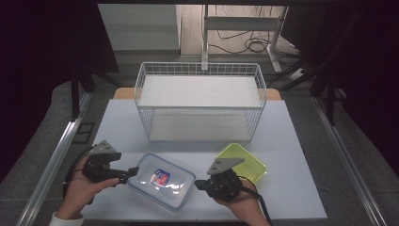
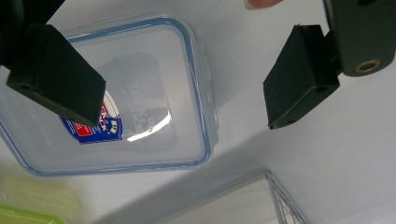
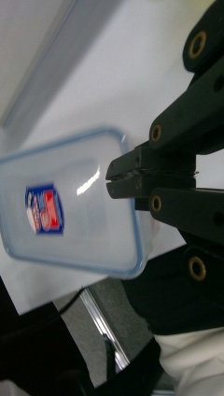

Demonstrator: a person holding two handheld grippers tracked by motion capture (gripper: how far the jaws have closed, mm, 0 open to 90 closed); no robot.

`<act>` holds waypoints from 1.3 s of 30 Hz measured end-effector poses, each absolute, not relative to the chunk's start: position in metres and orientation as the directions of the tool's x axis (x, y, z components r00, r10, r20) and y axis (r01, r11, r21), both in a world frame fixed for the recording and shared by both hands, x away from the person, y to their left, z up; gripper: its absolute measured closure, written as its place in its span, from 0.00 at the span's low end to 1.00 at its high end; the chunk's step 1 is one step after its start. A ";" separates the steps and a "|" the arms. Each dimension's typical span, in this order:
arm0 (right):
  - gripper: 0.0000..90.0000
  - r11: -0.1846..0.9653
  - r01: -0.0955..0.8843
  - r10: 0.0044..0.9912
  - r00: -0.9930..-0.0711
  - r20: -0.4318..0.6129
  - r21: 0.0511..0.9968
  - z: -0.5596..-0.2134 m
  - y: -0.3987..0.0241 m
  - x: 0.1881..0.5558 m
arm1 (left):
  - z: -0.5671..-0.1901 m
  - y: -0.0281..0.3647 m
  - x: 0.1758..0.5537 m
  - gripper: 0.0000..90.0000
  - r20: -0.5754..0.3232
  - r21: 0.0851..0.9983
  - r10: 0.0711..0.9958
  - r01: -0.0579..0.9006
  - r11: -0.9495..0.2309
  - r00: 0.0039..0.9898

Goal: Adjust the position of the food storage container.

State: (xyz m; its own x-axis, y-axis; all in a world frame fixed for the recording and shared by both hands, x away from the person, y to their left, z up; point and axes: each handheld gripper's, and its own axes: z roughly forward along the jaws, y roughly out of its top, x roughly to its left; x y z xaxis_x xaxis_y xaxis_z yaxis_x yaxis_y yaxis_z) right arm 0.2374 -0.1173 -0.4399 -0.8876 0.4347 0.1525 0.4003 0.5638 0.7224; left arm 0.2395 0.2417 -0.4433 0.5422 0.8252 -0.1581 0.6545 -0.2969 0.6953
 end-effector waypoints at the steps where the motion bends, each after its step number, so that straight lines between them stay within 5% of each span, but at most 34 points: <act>1: 0.99 0.572 0.393 0.422 -0.894 0.153 0.720 -0.441 -0.112 0.236 | -0.443 0.242 0.240 0.14 -0.158 0.696 0.824 0.654 -0.298 0.544; 18: 0.99 0.728 0.286 0.232 -0.958 0.169 0.623 -0.475 -0.034 0.197 | -0.443 0.244 0.242 0.14 -0.159 0.697 0.828 0.655 -0.292 0.538; 39: 0.99 0.746 0.273 0.256 -0.960 0.116 0.608 -0.474 -0.045 0.204 | -0.445 0.247 0.242 0.14 -0.156 0.692 0.832 0.661 -0.292 0.532</act>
